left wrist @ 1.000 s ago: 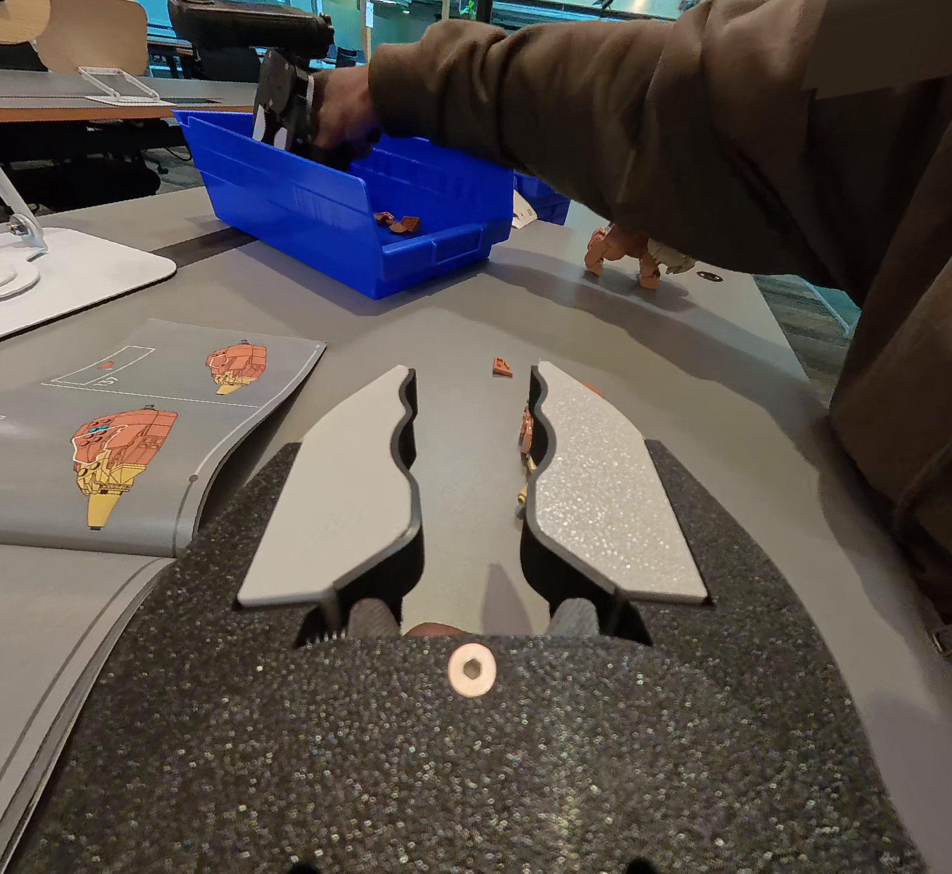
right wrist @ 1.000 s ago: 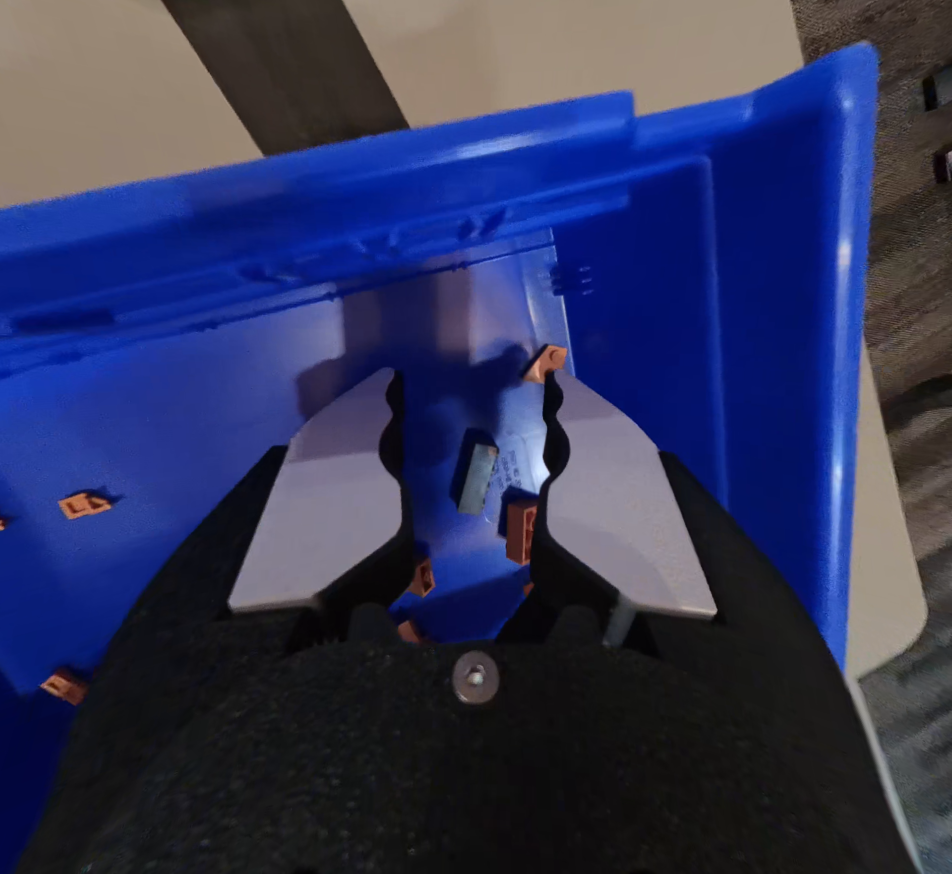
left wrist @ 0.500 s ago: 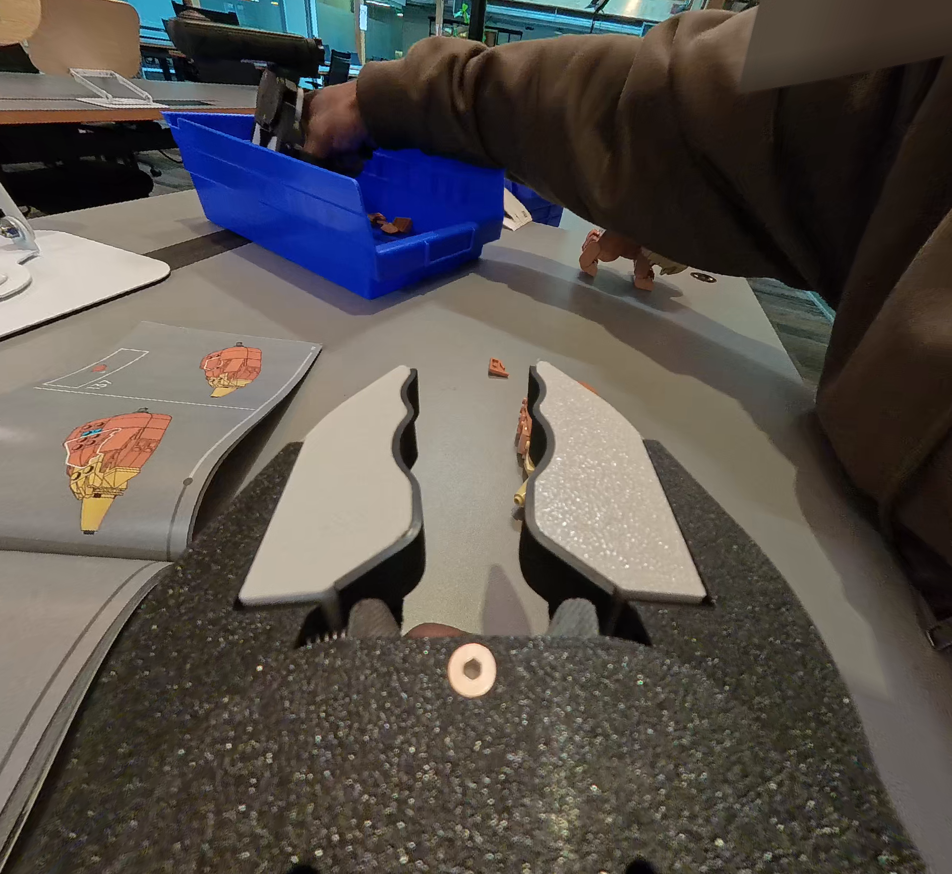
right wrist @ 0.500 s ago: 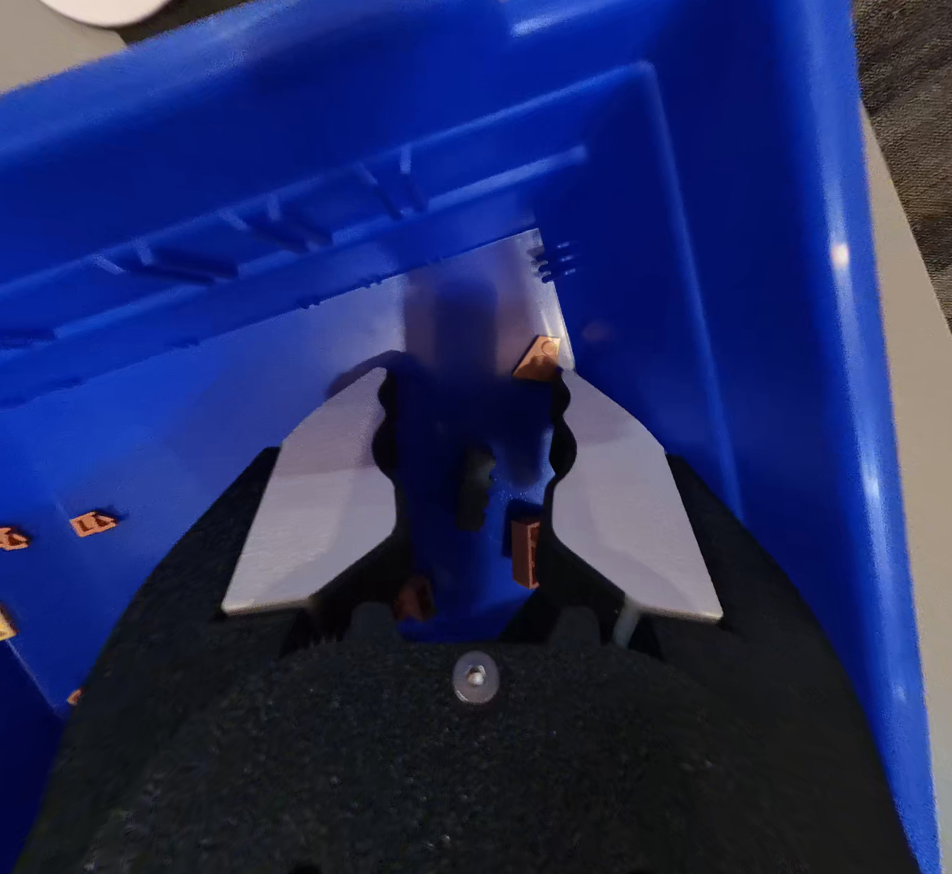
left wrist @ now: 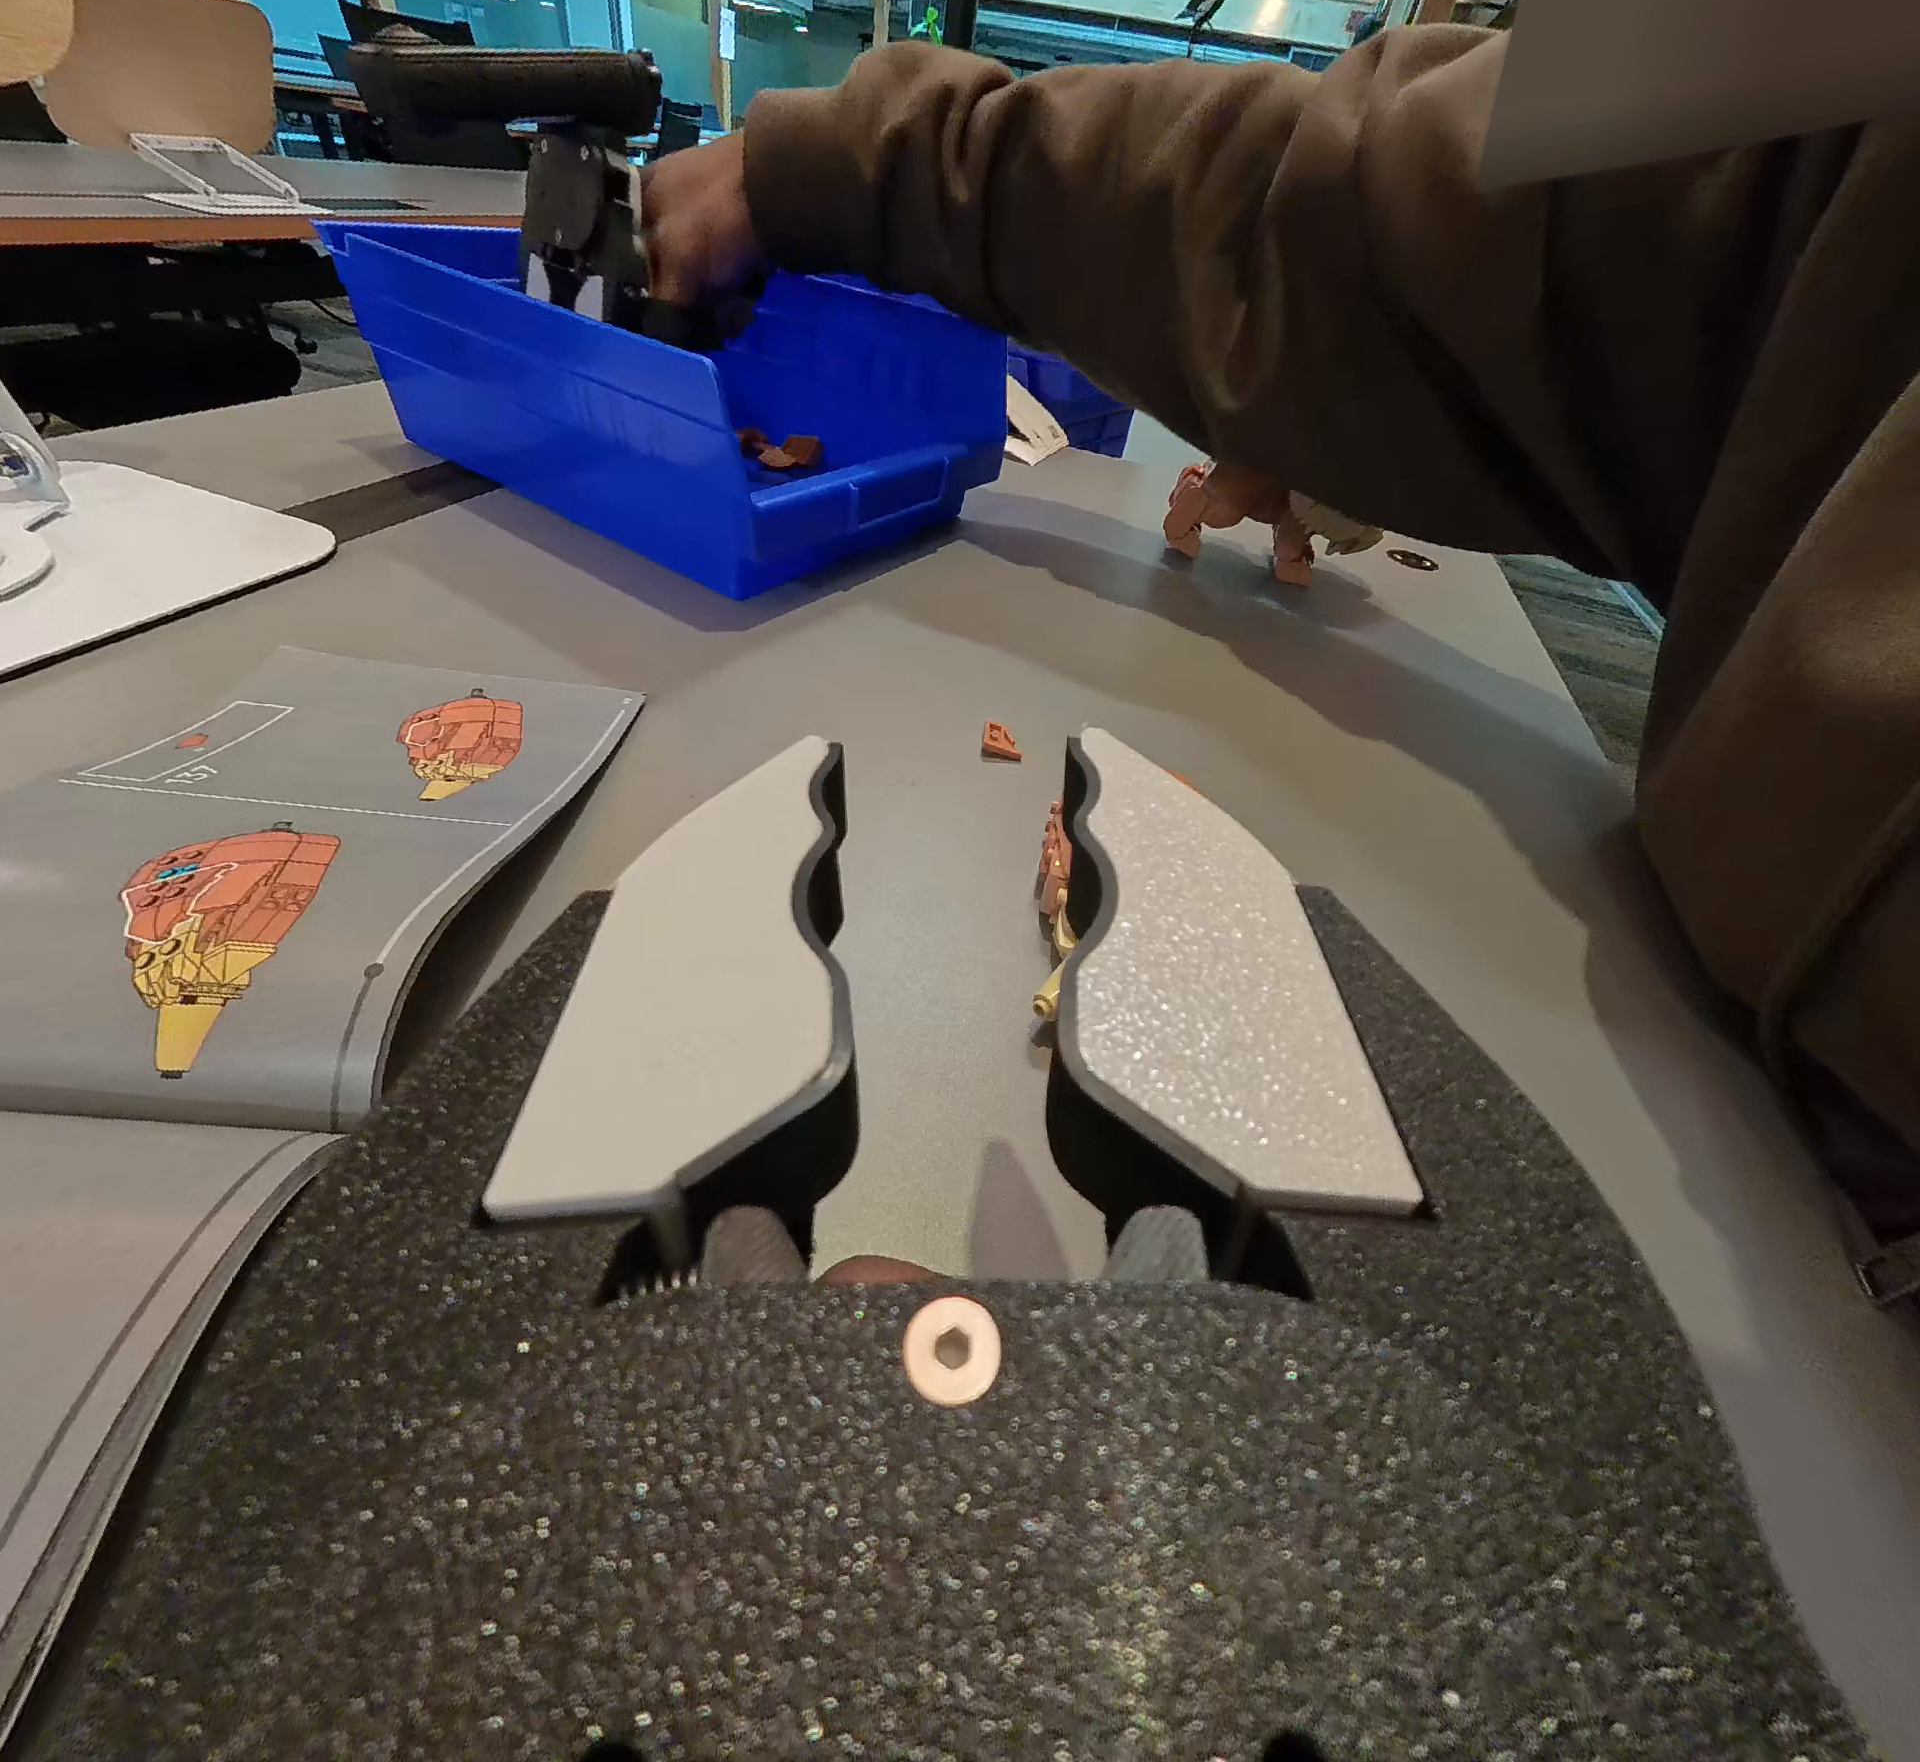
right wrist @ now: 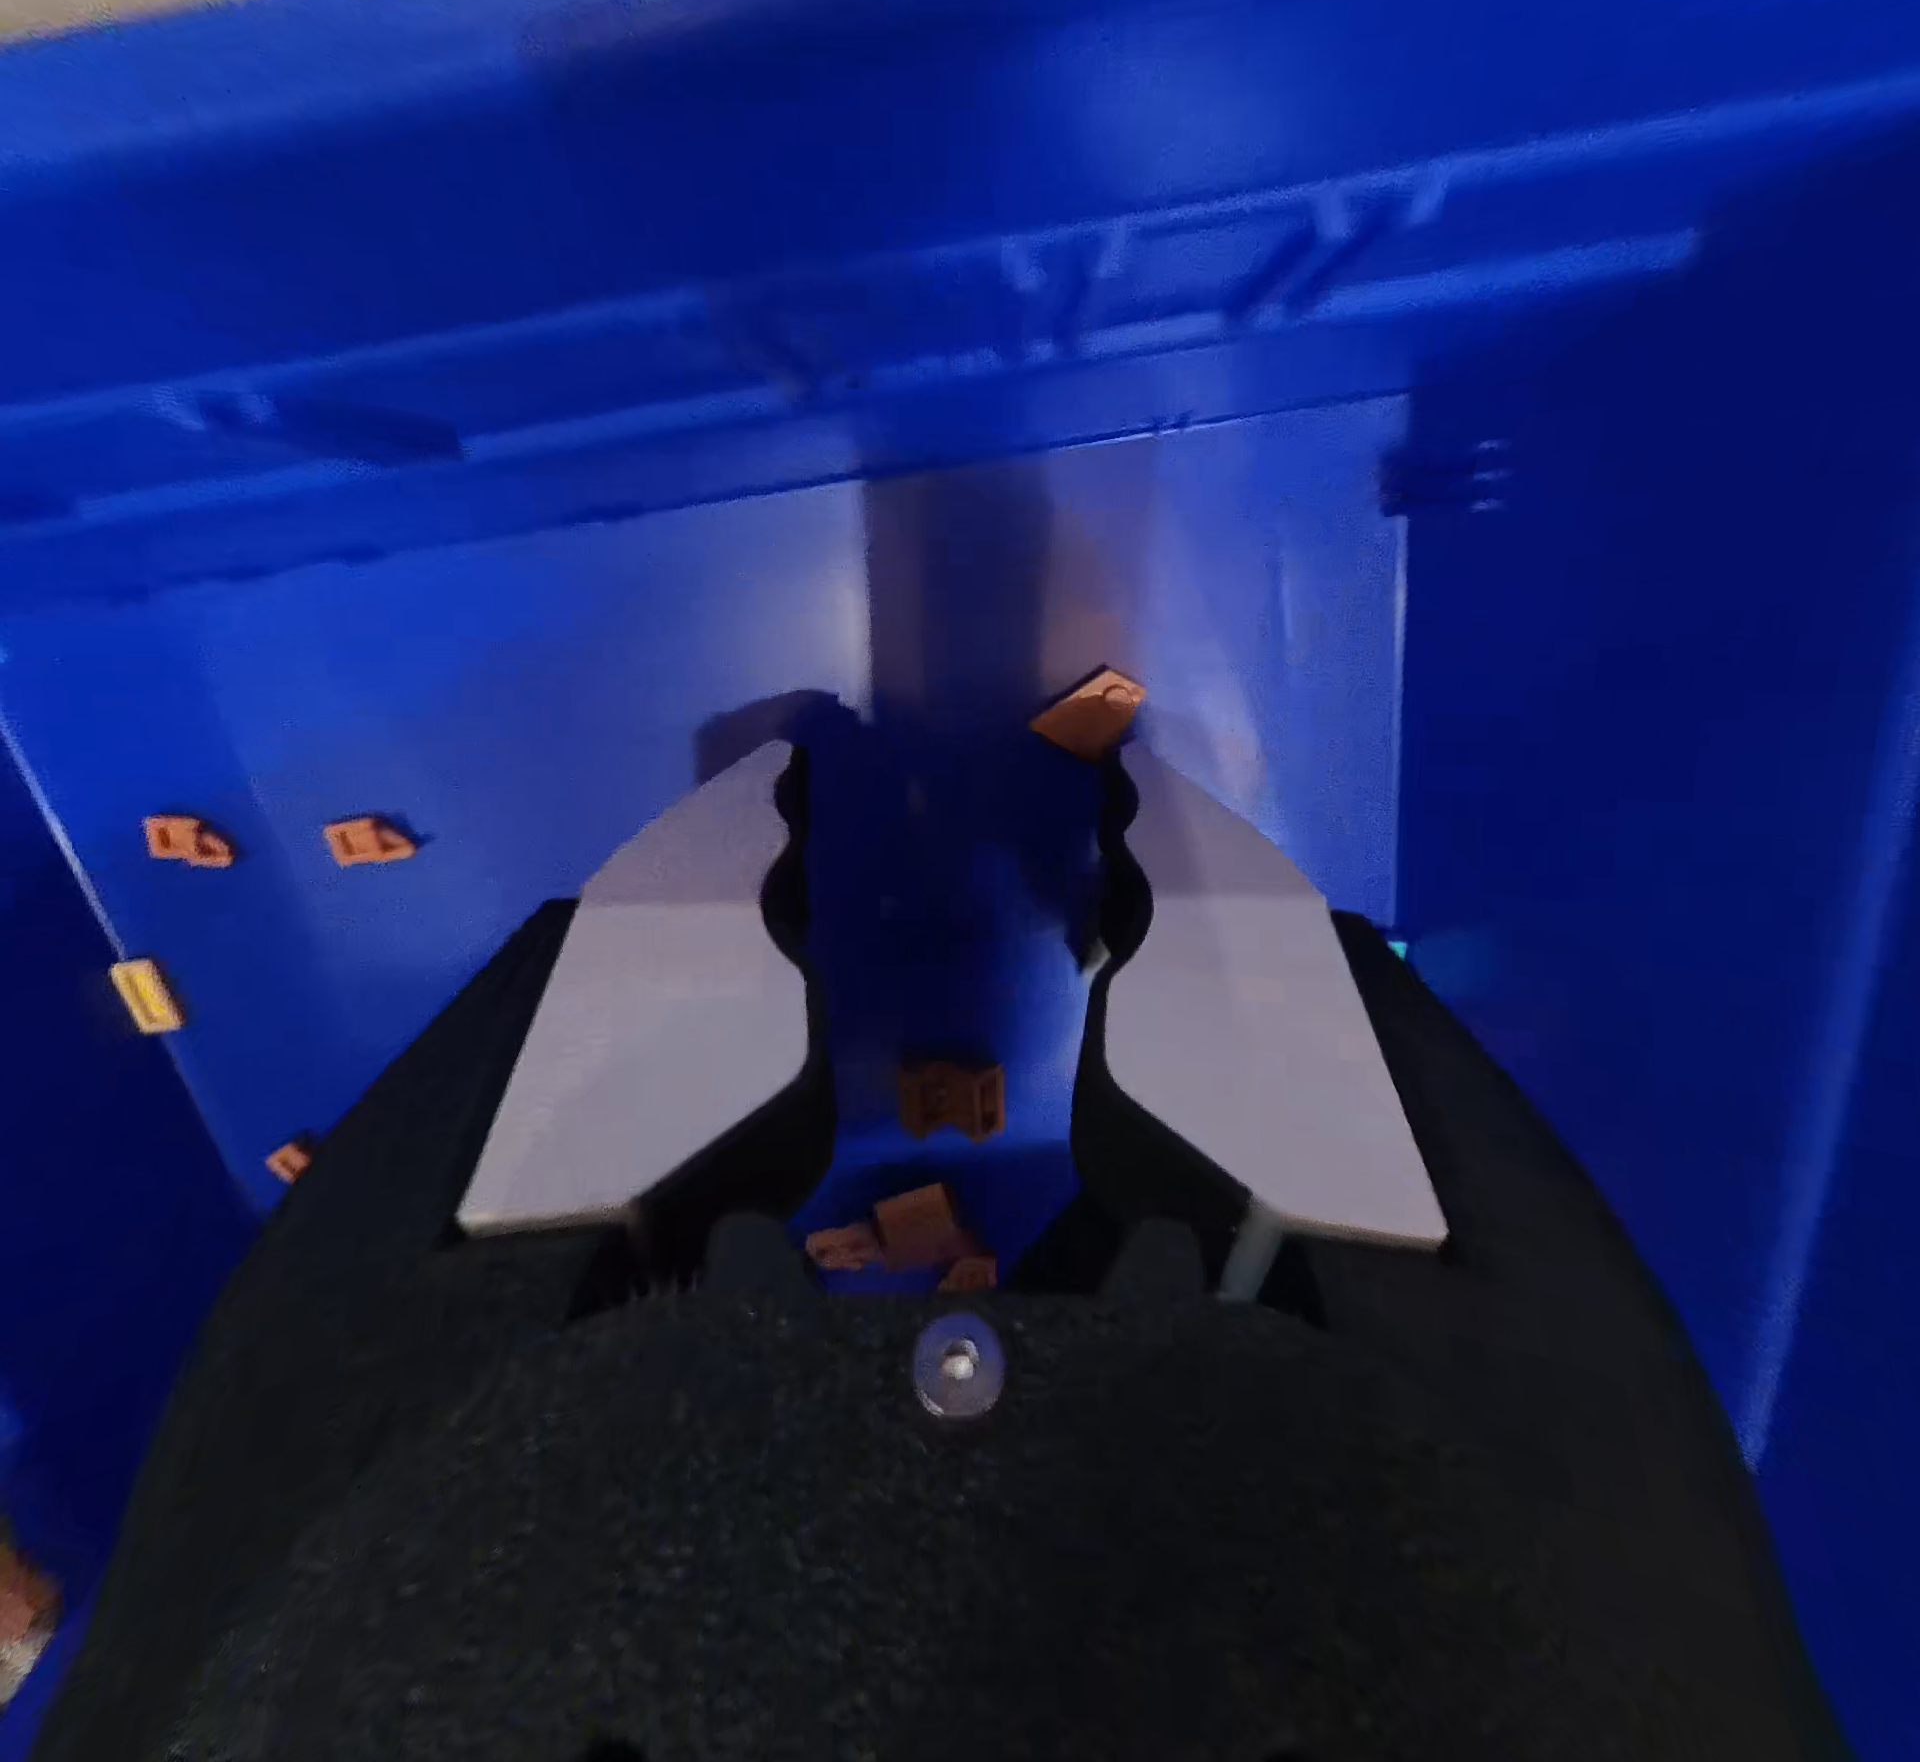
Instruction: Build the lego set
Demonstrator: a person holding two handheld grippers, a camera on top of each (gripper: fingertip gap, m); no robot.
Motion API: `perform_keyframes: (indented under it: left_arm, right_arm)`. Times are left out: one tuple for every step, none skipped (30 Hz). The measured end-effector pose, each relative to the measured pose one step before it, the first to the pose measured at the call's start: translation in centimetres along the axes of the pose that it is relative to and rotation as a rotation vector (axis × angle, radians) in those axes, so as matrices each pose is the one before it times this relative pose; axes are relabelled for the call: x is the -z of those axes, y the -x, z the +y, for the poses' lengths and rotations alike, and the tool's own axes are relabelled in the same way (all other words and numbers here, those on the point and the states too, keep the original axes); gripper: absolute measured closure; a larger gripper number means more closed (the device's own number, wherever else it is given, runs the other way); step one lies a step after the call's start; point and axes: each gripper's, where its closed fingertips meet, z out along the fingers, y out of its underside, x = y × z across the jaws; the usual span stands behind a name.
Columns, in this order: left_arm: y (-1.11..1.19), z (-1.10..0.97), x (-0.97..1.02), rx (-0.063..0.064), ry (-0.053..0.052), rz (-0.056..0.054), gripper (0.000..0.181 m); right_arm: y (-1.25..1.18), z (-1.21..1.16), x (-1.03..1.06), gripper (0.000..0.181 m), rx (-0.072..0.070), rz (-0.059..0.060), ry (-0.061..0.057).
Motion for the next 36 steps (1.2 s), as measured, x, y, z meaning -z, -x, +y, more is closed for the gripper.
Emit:
perform_keyframes:
  left_arm:
    - [-0.018,0.020,-0.008,-0.0012,0.0014,0.0002,0.141]
    - [-0.020,0.017,-0.016,-0.0018,0.0011,0.0001,0.141]
    - [-0.024,0.021,-0.014,-0.0015,0.0014,0.0002,0.141]
    - [-0.004,0.015,-0.018,-0.0005,0.0013,0.0002,0.141]
    - [-0.002,0.005,0.003,0.0001,0.0004,0.0001,0.141]
    - [0.004,-0.008,-0.004,0.0000,-0.0006,-0.0003,0.141]
    - [0.009,-0.010,0.014,0.0005,-0.0008,-0.0002,0.141]
    - [0.013,-0.011,0.006,0.0009,-0.0008,-0.0003,0.141]
    - [0.008,-0.010,0.014,0.0008,-0.0008,-0.0003,0.141]
    - [0.001,-0.006,-0.003,0.0001,-0.0004,-0.0002,0.141]
    - [-0.005,0.006,0.004,-0.0010,0.0003,-0.0001,0.141]
    - [-0.024,0.014,-0.017,-0.0024,0.0016,0.0000,0.141]
    - [-0.044,0.036,-0.030,-0.0035,0.0024,0.0004,0.141]
    - [-0.038,0.026,-0.023,-0.0036,0.0025,0.0004,0.141]
    - [-0.031,0.030,-0.014,-0.0028,0.0020,-0.0002,0.141]
    - [-0.022,0.017,-0.016,-0.0018,0.0012,0.0002,0.141]
    - [-0.001,0.000,-0.006,-0.0004,0.0000,-0.0003,0.141]
    - [0.009,-0.012,0.013,0.0009,-0.0010,-0.0004,0.141]
    - [0.030,-0.022,0.019,0.0022,-0.0015,-0.0004,0.141]
    - [0.034,-0.027,0.016,0.0023,-0.0019,-0.0007,0.141]
    - [0.022,-0.022,0.013,0.0018,-0.0016,-0.0002,0.141]
    - [0.018,0.001,0.000,0.0012,-0.0005,-0.0002,0.141]
    - [-0.009,0.003,0.003,-0.0004,0.0001,-0.0002,0.141]
    - [-0.010,0.001,-0.012,-0.0018,0.0007,-0.0003,0.141]
    - [-0.017,0.020,-0.013,-0.0020,0.0014,-0.0001,0.141]
    - [-0.020,0.017,-0.008,-0.0020,0.0010,-0.0003,0.141]
    - [-0.019,-0.002,-0.006,-0.0014,0.0004,-0.0002,0.141]
    - [0.016,-0.002,-0.002,0.0003,0.0000,-0.0003,0.141]
    - [0.016,-0.015,0.017,0.0014,-0.0012,-0.0005,0.141]
    - [0.026,-0.027,0.017,0.0018,-0.0020,-0.0010,0.141]
    - [0.046,-0.020,0.020,0.0024,-0.0021,-0.0010,0.141]
    - [0.026,-0.024,0.012,0.0021,-0.0017,-0.0007,0.141]
    - [0.024,-0.012,0.013,0.0002,-0.0009,-0.0011,0.141]
    - [-0.012,0.006,-0.015,-0.0017,0.0011,-0.0008,0.141]
    - [-0.042,0.039,-0.034,-0.0039,0.0027,-0.0002,0.141]
    - [-0.054,0.032,-0.036,-0.0051,0.0027,-0.0004,0.141]
  right_arm:
    - [0.265,0.054,0.152,0.127,0.0233,0.0070,0.0075]
    - [0.071,-0.124,0.202,0.126,0.0165,0.0114,-0.0055]
    - [-0.023,-0.191,0.219,0.127,0.0064,0.0062,-0.0114]
    - [-0.178,-0.146,0.177,0.127,-0.0054,0.0060,-0.0089]
    - [-0.335,-0.110,0.117,0.127,-0.0136,0.0075,-0.0074]
    - [-0.369,-0.099,0.023,0.127,-0.0177,0.0068,-0.0078]
    - [-0.445,0.000,-0.085,0.127,-0.0216,0.0114,-0.0015]
    - [-0.433,0.115,-0.175,0.128,-0.0253,0.0111,0.0062]
    - [-0.200,0.148,-0.215,0.129,-0.0261,-0.0026,0.0064]
    - [-0.078,0.078,-0.193,0.131,-0.0257,-0.0087,-0.0014]
    - [-0.008,-0.035,-0.131,0.134,-0.0239,-0.0113,-0.0094]
    - [0.082,-0.093,-0.061,0.137,-0.0239,-0.0150,-0.0139]
    - [0.102,-0.111,-0.047,0.136,-0.0241,-0.0165,-0.0137]
    - [0.073,-0.115,-0.037,0.137,-0.0224,-0.0132,-0.0113]
    - [-0.012,-0.027,-0.050,0.138,-0.0205,-0.0065,-0.0042]
    - [-0.108,0.121,-0.095,0.139,-0.0191,0.0000,0.0067]
    - [-0.180,0.120,-0.093,0.141,-0.0151,0.0055,0.0084]
    - [-0.216,-0.074,0.026,0.143,-0.0138,0.0091,-0.0049]
    - [-0.148,0.041,0.001,0.147,-0.0156,0.0044,0.0030]
    - [-0.090,0.063,-0.001,0.150,-0.0084,0.0027,0.0030]
    - [-0.069,0.068,0.002,0.155,-0.0024,0.0040,0.0025]
    - [0.064,0.090,-0.017,0.163,-0.0010,-0.0034,0.0027]
    - [0.244,0.006,-0.037,0.167,-0.0043,-0.0152,-0.0025]
    - [0.092,-0.040,-0.024,0.167,-0.0013,-0.0025,-0.0053]
    - [0.083,0.014,-0.003,0.167,0.0037,0.0000,-0.0016]
    - [0.152,0.035,0.001,0.167,0.0021,-0.0053,0.0006]
    - [0.169,0.043,0.005,0.167,-0.0002,-0.0061,0.0006]
    - [0.264,0.060,0.018,0.168,-0.0024,-0.0115,-0.0001]
    - [0.345,0.068,0.077,0.175,-0.0001,-0.0130,-0.0020]
    - [0.337,0.070,0.180,0.175,0.0014,-0.0050,-0.0039]
    - [0.449,0.053,0.314,0.175,0.0053,-0.0041,-0.0057]
    - [0.606,0.032,0.414,0.175,0.0120,-0.0043,-0.0096]
    - [0.617,0.107,0.478,0.175,0.0142,0.0011,-0.0067]
    - [0.539,0.193,0.484,0.175,0.0142,0.0091,-0.0009]
    - [0.594,0.255,0.413,0.175,0.0184,0.0073,0.0041]
    - [0.696,0.214,0.361,0.175,0.0190,-0.0019,0.0023]
